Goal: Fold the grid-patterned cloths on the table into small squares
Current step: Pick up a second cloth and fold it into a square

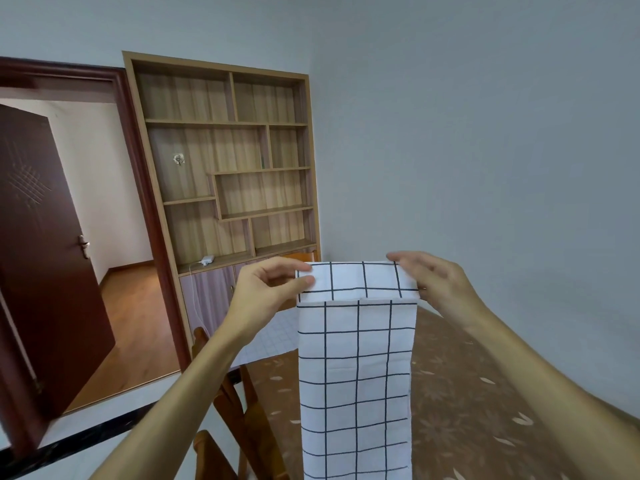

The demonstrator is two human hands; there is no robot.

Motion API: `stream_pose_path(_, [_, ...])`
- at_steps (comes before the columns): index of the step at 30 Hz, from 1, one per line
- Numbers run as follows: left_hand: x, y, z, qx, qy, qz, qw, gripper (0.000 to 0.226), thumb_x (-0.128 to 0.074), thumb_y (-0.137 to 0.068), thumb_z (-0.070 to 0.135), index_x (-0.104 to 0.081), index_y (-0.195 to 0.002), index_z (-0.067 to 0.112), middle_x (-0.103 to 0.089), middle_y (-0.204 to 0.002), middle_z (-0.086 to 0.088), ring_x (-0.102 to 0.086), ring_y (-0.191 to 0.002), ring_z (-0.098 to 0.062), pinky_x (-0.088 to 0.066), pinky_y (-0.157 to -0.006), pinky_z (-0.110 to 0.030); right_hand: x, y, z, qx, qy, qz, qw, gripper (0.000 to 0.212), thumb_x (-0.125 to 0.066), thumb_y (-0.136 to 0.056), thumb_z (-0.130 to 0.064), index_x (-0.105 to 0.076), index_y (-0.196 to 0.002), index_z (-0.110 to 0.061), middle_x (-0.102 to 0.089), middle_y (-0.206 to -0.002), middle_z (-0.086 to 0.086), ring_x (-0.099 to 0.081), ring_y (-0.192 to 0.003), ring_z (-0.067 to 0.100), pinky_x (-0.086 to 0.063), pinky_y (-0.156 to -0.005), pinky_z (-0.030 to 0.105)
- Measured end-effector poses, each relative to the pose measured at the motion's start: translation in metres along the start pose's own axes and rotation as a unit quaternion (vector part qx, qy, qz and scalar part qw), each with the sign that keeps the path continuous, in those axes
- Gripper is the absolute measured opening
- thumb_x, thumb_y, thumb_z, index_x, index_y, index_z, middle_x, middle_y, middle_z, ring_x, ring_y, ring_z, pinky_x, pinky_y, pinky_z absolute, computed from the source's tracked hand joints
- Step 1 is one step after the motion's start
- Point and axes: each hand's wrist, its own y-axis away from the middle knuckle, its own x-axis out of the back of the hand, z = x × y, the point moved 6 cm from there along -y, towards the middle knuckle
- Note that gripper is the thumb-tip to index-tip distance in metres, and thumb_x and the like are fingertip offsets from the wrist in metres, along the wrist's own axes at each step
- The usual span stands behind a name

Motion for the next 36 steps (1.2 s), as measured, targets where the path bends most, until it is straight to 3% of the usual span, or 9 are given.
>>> stream_pose_path(2, [0.001, 0.0, 0.001, -0.015, 0.004, 0.011, 1.0, 0.018, -0.078, -0.084, 0.009, -0.076, -0.102, 0.01, -0.076, -0.087, -0.017, -0.073, -0.081, -0.022, -0.058, -0.071, -0.025, -0.005, 0.002, 0.003, -0.011, 0.027, -0.027, 0.999, 0.043, -0.074, -0.087, -0.016, -0.061, -0.124, -0.034, -0.078, -0.086, -0.008, -0.073, -0.087, 0.009, -0.052, -0.074, 0.013])
stream_pose_path(4, [0.001, -0.001, 0.002, -0.029, 0.011, 0.019, 0.999, 0.022, -0.077, -0.084, 0.008, -0.075, -0.106, 0.01, -0.077, -0.088, -0.015, -0.074, -0.082, -0.023, -0.058, -0.073, -0.028, -0.008, 0.002, 0.01, -0.043, 0.01, -0.038, 0.998, 0.06, -0.082, -0.078, -0.01, -0.056, -0.128, -0.031, -0.077, -0.101, -0.006, -0.074, -0.094, 0.008, -0.055, -0.075, 0.015])
stream_pose_path(11, [-0.004, 0.003, 0.003, 0.004, 0.045, -0.016, 0.999, 0.052, -0.073, -0.086, 0.006, -0.059, -0.134, 0.02, -0.079, -0.106, -0.002, -0.075, -0.099, -0.015, -0.06, -0.078, -0.024, -0.012, 0.007, 0.013, -0.046, -0.031, -0.001, 0.998, 0.023, -0.078, -0.082, -0.009, -0.075, -0.104, -0.011, -0.079, -0.099, 0.003, -0.076, -0.093, 0.019, -0.057, -0.071, 0.019])
stream_pose_path(14, [-0.011, 0.005, -0.004, 0.03, 0.008, -0.092, 0.995, 0.041, -0.074, -0.086, 0.006, -0.067, -0.126, 0.015, -0.077, -0.112, -0.001, -0.074, -0.103, -0.018, -0.06, -0.082, -0.026, -0.011, 0.005, 0.012, -0.037, -0.042, 0.015, 0.998, 0.021, -0.078, -0.081, -0.006, -0.076, -0.102, -0.011, -0.079, -0.098, 0.003, -0.076, -0.093, 0.019, -0.058, -0.075, 0.022])
stream_pose_path(17, [-0.009, 0.003, -0.01, 0.047, -0.04, -0.07, 0.996, 0.02, -0.069, -0.091, 0.009, -0.075, -0.11, 0.013, -0.08, -0.1, 0.001, -0.076, -0.095, -0.021, -0.061, -0.075, -0.024, -0.011, 0.004, 0.01, -0.038, -0.06, 0.023, 0.997, 0.024, -0.078, -0.08, -0.002, -0.075, -0.103, -0.007, -0.079, -0.099, 0.008, -0.075, -0.096, 0.026, -0.06, -0.083, 0.032])
stream_pose_path(23, [-0.013, -0.002, -0.007, 0.047, -0.012, -0.103, 0.994, 0.025, -0.063, -0.096, 0.01, -0.07, -0.12, 0.014, -0.079, -0.105, -0.005, -0.076, -0.093, -0.025, -0.063, -0.076, -0.034, -0.004, 0.004, 0.01, -0.032, -0.08, 0.029, 0.996, 0.023, -0.077, -0.08, 0.0, -0.077, -0.101, -0.008, -0.078, -0.103, 0.013, -0.073, -0.101, 0.032, -0.055, -0.094, 0.043])
stream_pose_path(27, [-0.013, -0.001, -0.009, 0.033, -0.016, -0.1, 0.994, 0.022, -0.065, -0.093, 0.003, -0.073, -0.113, 0.009, -0.079, -0.102, -0.008, -0.076, -0.095, -0.025, -0.062, -0.078, -0.032, 0.0, 0.003, 0.007, -0.006, -0.049, 0.027, 0.998, 0.019, -0.077, -0.08, 0.0, -0.079, -0.095, -0.012, -0.079, -0.098, 0.006, -0.073, -0.098, 0.021, -0.054, -0.092, 0.03])
stream_pose_path(30, [-0.008, -0.004, -0.008, 0.017, -0.012, -0.074, 0.997, 0.02, -0.066, -0.091, -0.003, -0.076, -0.105, 0.007, -0.078, -0.103, -0.009, -0.074, -0.099, -0.022, -0.06, -0.078, -0.026, 0.003, 0.003, 0.004, 0.006, 0.003, 0.011, 1.0, 0.023, -0.068, -0.083, 0.012, -0.075, -0.087, -0.009, -0.076, -0.085, -0.005, -0.07, -0.081, 0.005, -0.052, -0.074, 0.018])
stream_pose_path(36, [0.002, -0.007, -0.013, 0.052, 0.042, -0.042, 0.997, 0.017, -0.065, -0.091, -0.003, -0.077, -0.1, 0.005, -0.077, -0.113, -0.004, -0.072, -0.108, -0.018, -0.06, -0.08, -0.024, 0.003, 0.005, 0.001, 0.006, 0.025, -0.024, 0.999, 0.029, -0.058, -0.087, 0.016, -0.075, -0.089, -0.008, -0.078, -0.084, -0.012, -0.073, -0.079, 0.001, -0.053, -0.068, 0.013])
